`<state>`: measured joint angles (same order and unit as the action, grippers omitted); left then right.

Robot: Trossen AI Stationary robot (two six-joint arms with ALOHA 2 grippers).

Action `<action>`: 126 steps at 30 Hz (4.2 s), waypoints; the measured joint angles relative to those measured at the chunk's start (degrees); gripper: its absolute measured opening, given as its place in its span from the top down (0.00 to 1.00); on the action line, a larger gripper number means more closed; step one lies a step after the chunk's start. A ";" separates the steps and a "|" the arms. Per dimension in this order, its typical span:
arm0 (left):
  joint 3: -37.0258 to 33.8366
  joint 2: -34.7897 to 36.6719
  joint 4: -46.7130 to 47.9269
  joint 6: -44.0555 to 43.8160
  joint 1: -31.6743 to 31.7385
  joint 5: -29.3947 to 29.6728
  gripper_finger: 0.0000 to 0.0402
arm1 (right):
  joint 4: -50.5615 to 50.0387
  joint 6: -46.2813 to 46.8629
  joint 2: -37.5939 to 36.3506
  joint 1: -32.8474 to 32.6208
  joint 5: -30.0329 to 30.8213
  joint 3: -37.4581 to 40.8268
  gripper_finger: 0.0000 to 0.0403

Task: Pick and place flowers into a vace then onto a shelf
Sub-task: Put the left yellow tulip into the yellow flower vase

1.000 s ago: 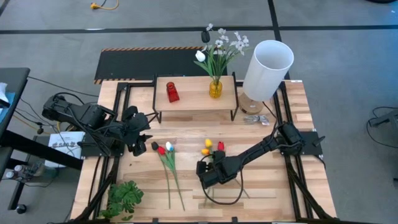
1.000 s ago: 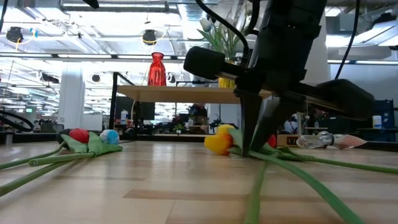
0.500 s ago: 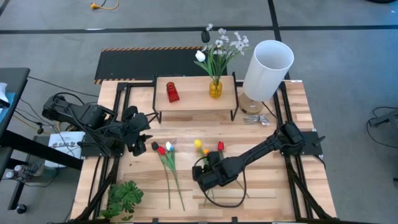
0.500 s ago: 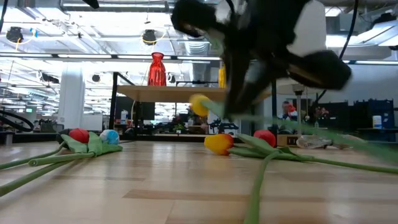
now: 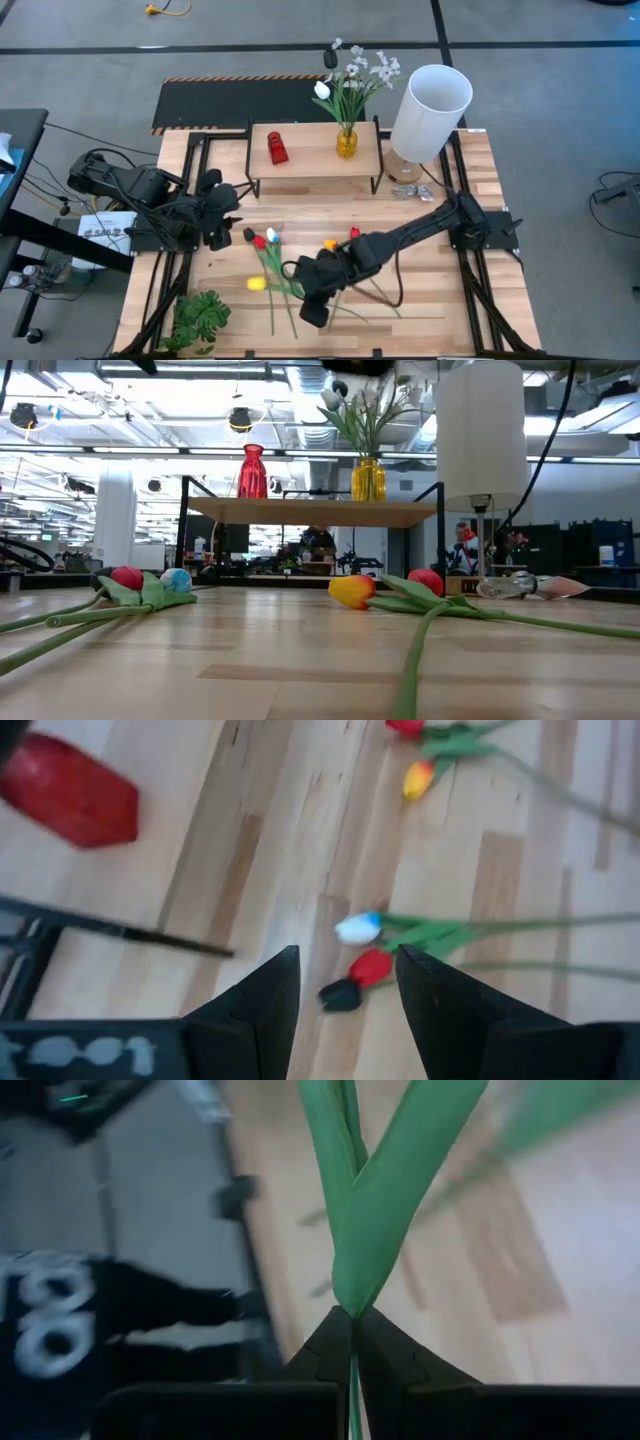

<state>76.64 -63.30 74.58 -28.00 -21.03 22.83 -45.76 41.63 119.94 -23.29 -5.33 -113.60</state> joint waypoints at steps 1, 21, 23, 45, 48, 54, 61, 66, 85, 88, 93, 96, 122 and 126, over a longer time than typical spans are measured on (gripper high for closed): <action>0.00 0.09 1.19 0.14 0.00 0.04 0.61 | -0.08 -1.84 0.00 0.34 -1.57 -1.40 1.00; 0.02 0.06 15.44 -9.41 0.23 7.31 0.61 | 2.11 -27.45 -3.62 3.52 5.17 -20.81 1.00; 0.02 0.08 15.44 -9.58 0.23 7.21 0.61 | 2.05 -30.29 -5.60 3.44 12.86 -20.87 1.00; 0.02 0.08 14.26 -10.18 0.23 7.87 0.61 | 25.65 -62.19 -8.62 8.95 85.41 -20.79 1.00; 0.02 0.08 14.23 -10.13 0.23 7.91 0.61 | 24.57 -58.02 -8.63 9.97 88.06 -20.79 1.00; 0.02 0.08 14.23 -10.15 0.23 7.96 0.61 | 12.59 -42.45 -8.63 9.45 92.12 -20.79 1.00; 0.02 0.08 14.23 -9.72 0.23 8.02 0.61 | -23.64 2.52 -8.01 3.21 95.28 -19.60 1.00; 0.02 0.08 13.49 -8.25 0.23 8.04 0.61 | -23.89 9.37 -7.76 1.48 95.06 -12.31 1.00; 0.02 0.06 8.88 -5.61 0.23 8.34 0.61 | -14.55 8.94 -8.39 20.21 95.41 -4.12 0.99; 0.02 0.06 8.90 -5.61 0.23 9.07 0.61 | -14.58 8.01 -8.37 22.17 95.37 -4.15 0.99; 0.02 0.06 9.08 -5.44 0.21 9.38 0.61 | -14.56 2.99 -8.37 23.70 95.37 -4.15 1.00; 0.02 0.07 9.08 -5.14 0.22 9.40 0.61 | -14.56 0.33 -8.37 24.13 95.37 -4.15 1.00; 0.02 0.07 9.10 -4.10 0.23 9.52 0.61 | 52.70 -66.54 -8.31 25.96 61.67 -4.20 1.00; 0.02 0.06 9.09 -4.10 0.23 9.53 0.61 | 63.11 -76.68 -8.31 25.10 62.24 -4.20 1.00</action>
<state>76.66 -63.24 83.67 -32.10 -20.80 32.35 17.35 -35.05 111.63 1.81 56.91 -117.80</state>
